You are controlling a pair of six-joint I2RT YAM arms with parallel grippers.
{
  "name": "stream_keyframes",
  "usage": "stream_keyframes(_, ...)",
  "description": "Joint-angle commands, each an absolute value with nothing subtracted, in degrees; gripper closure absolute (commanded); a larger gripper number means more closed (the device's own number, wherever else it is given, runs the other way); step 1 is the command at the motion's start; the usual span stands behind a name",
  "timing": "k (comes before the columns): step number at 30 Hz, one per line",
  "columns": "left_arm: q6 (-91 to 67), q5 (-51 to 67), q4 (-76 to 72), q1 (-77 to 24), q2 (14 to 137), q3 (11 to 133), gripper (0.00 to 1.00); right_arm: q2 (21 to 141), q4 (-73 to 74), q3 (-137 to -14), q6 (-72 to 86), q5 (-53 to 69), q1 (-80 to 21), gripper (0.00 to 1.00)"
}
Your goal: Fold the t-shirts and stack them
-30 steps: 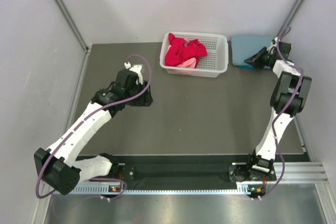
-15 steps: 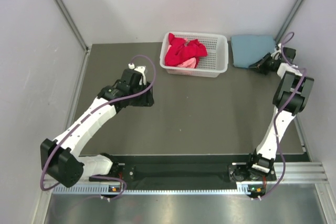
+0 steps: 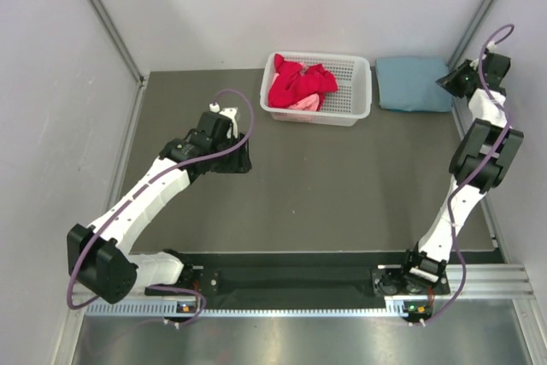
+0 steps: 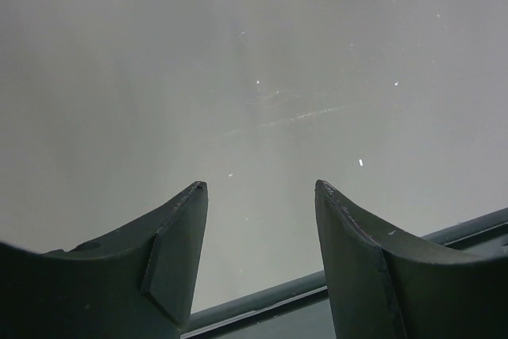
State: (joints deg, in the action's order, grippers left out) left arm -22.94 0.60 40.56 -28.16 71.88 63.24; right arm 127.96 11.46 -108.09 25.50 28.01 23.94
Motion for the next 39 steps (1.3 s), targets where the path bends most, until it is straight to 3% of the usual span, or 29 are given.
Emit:
stream_keyframes(1, -24.08, -1.13, 41.13, -27.77, 69.88, 64.69, 0.38, 132.27, 10.73, -110.57, 23.56, 19.35, 24.61, 1.00)
stream_keyframes(12, -26.71, -1.85, 42.36, -27.42, 69.61, 65.92, 0.38, 133.34, 12.48, -114.70, 20.48, 13.27, 24.17, 1.00)
stream_keyframes(18, -32.33, -3.51, 41.49, -27.07, 67.86, 65.22, 0.38, 126.75, 15.73, -115.58, 23.55, 12.22, 23.38, 0.99)
stream_keyframes(23, -36.30, 1.82, 37.09, -26.89, 63.91, 60.83, 0.38, 118.05, 20.39, -111.98, 24.87, 10.20, 18.73, 0.99)
stream_keyframes(31, -33.49, 13.42, 39.11, -26.19, 59.17, 56.87, 0.35, 95.47, 21.01, -89.52, 26.28, 11.08, 0.48, 0.99)
stream_keyframes(35, -36.20, 14.32, 35.78, -25.93, 53.27, 47.65, 0.32, 86.68, 21.62, -79.12, 25.84, 11.68, -11.32, 0.98)
stream_keyframes(39, -38.66, 17.57, 32.61, -25.93, 50.54, 43.51, 0.31, 74.66, 18.03, -60.54, 27.33, 11.34, -20.64, 0.98)
